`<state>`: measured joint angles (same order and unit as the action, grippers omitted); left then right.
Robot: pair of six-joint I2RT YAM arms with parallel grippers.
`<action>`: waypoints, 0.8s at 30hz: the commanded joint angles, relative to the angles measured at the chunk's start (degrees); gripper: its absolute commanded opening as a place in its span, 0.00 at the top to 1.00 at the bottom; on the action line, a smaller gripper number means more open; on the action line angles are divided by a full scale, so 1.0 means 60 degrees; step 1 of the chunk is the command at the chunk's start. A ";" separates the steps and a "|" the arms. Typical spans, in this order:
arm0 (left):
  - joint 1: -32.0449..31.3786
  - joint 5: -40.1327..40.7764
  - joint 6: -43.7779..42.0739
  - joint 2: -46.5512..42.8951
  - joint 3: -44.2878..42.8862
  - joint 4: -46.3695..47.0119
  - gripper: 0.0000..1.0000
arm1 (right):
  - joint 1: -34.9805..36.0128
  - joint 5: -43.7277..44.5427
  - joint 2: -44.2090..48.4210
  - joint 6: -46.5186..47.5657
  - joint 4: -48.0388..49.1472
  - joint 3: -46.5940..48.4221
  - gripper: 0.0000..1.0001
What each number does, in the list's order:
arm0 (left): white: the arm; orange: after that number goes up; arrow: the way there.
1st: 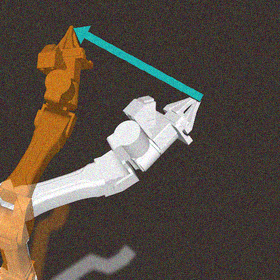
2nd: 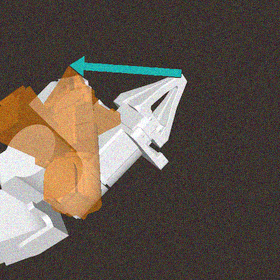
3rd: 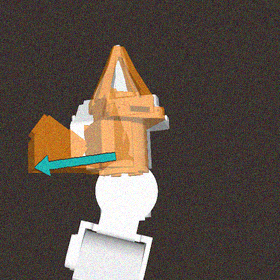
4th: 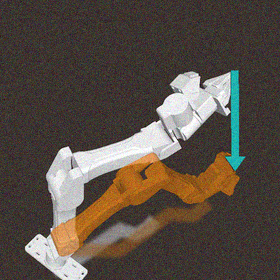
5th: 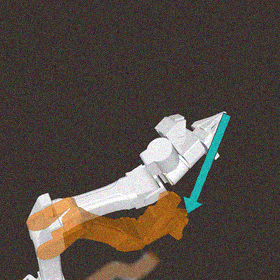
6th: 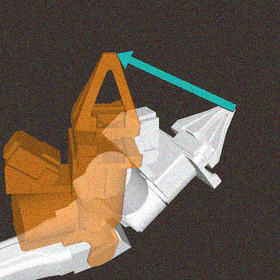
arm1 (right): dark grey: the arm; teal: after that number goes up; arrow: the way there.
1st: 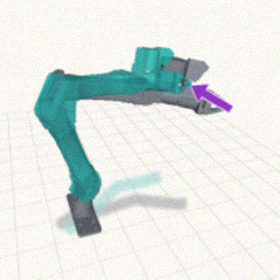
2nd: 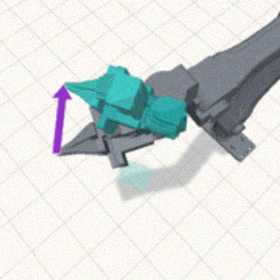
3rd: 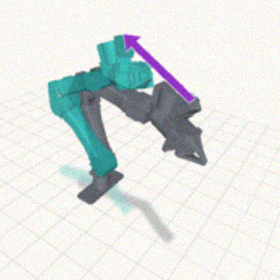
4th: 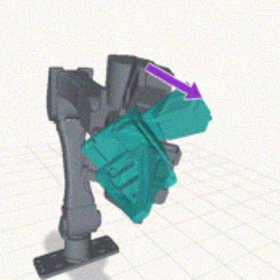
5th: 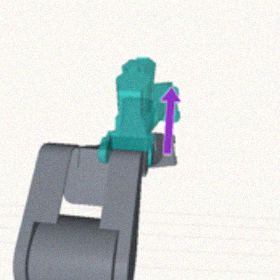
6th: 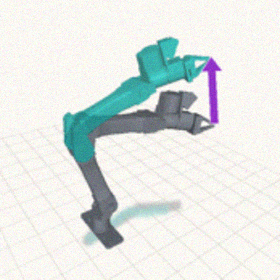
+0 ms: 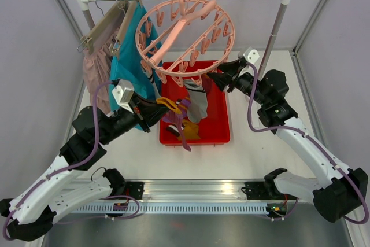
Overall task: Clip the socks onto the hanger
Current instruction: Pick up the sock from the bin, then open the clamp at the hanger.
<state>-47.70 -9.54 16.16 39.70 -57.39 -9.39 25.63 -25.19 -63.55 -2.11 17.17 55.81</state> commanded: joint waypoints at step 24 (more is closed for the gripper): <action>-0.0018 -0.0214 0.0221 0.2683 -0.0528 0.1358 0.98 | 0.2042 0.2850 -0.0263 -0.0570 -0.1733 0.1479 1.00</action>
<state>-47.70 -12.40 16.27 53.84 -57.93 -5.43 37.28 -12.21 -64.62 -4.43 8.27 62.08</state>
